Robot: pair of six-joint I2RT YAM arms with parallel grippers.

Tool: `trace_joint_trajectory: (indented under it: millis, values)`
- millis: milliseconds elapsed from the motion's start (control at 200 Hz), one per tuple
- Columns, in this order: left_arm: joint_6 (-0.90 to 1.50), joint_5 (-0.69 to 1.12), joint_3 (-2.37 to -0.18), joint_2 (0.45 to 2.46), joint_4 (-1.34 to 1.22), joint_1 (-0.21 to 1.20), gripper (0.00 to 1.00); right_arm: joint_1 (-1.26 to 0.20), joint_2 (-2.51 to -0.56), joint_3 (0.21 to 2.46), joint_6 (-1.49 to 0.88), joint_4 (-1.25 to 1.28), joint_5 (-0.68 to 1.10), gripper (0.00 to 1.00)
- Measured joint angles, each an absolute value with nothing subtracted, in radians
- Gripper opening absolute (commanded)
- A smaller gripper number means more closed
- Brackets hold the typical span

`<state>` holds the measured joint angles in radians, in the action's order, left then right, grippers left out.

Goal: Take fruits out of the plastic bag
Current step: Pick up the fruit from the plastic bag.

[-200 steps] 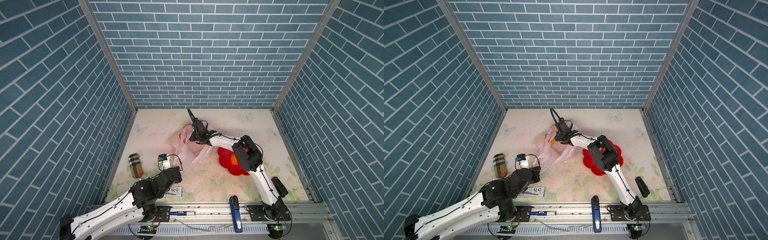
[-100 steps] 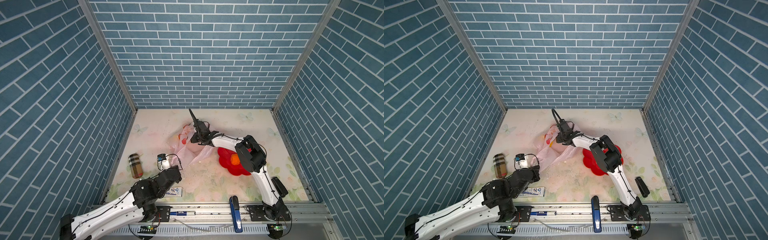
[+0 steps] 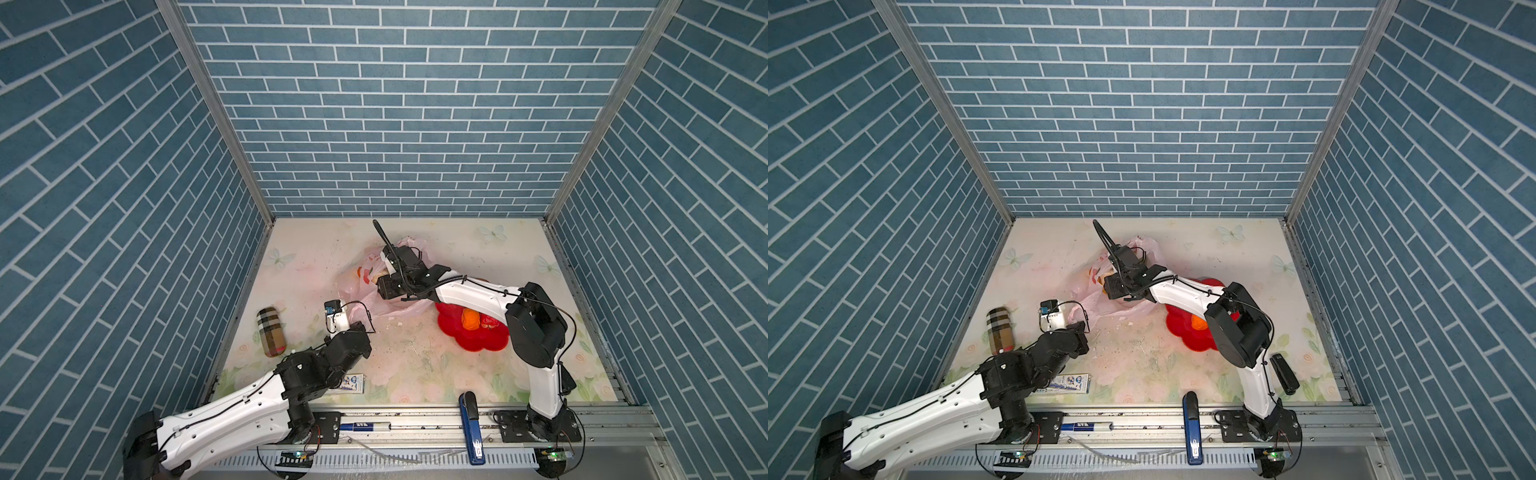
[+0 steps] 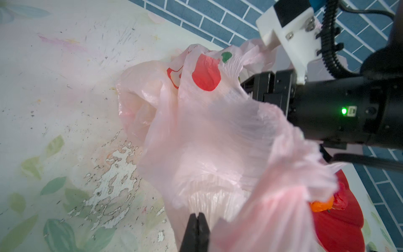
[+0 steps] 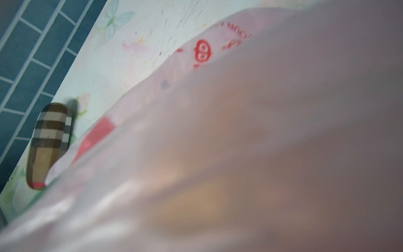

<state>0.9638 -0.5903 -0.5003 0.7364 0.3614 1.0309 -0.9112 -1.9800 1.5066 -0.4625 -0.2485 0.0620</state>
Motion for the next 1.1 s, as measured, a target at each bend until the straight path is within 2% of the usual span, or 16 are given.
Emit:
trace_joint_trajectory:
  millis: [360, 655, 1100]
  values:
    - [0.944, -0.643, -0.52, 0.697, 0.357, 1.031, 0.0, -0.933, -1.831, 1.429, -0.44, -0.402, 0.07, 0.28]
    - [0.945, -0.655, -0.52, 0.675, 0.361, 1.031, 0.0, -0.949, -1.652, 1.43, -0.424, -0.494, 0.072, 0.28]
    - [0.924, -0.654, -0.52, 0.674, 0.362, 1.031, 0.0, -0.947, -1.505, 1.483, -0.409, -0.604, 0.068, 0.28]
